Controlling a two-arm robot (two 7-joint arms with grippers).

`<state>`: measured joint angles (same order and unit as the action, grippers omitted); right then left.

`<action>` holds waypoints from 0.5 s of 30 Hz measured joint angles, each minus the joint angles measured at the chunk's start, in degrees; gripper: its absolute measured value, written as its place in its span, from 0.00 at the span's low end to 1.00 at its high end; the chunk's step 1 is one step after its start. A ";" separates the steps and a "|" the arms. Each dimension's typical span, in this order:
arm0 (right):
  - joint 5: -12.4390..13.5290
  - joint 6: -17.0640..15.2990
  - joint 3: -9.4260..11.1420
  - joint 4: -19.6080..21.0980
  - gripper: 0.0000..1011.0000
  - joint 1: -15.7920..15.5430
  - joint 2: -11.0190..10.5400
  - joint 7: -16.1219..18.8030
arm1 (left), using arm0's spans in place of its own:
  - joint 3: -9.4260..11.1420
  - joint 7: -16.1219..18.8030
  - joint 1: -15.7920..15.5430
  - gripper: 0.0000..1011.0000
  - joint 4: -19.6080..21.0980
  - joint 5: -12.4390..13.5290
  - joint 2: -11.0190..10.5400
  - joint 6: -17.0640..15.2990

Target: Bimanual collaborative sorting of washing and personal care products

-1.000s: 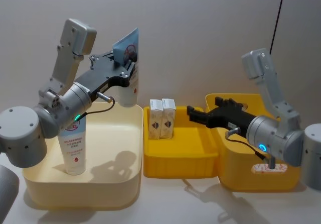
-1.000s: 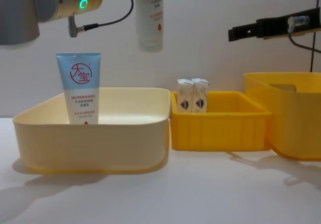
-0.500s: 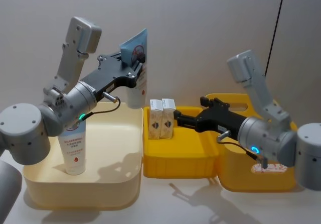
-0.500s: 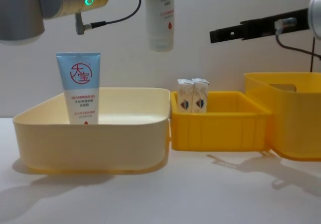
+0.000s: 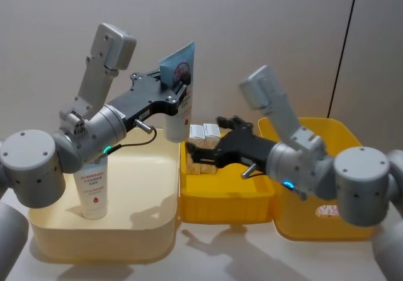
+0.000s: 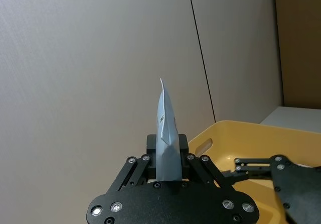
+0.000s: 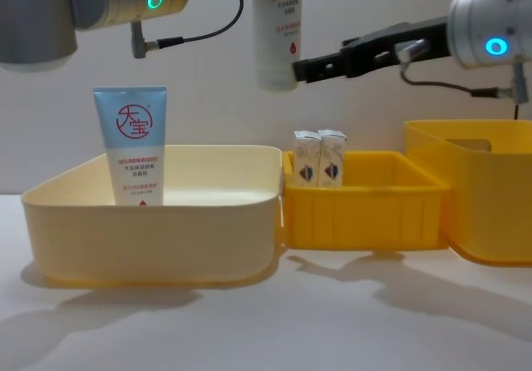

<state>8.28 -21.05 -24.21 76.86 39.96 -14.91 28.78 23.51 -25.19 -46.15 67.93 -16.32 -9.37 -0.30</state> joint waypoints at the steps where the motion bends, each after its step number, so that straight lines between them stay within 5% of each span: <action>1: -0.56 0.89 -1.05 -1.03 0.99 0.85 0.16 0.74 | 0.09 -0.02 0.03 0.22 0.10 -0.06 -0.06 -0.07; 15: -4.12 3.97 -7.33 -7.29 0.99 6.08 1.85 3.61 | 0.84 -0.06 0.23 0.22 0.50 -0.56 -0.59 -0.30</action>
<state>4.16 -17.08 -31.54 69.57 46.04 -13.07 32.39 24.35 -25.25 -45.92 68.43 -16.89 -9.96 -0.60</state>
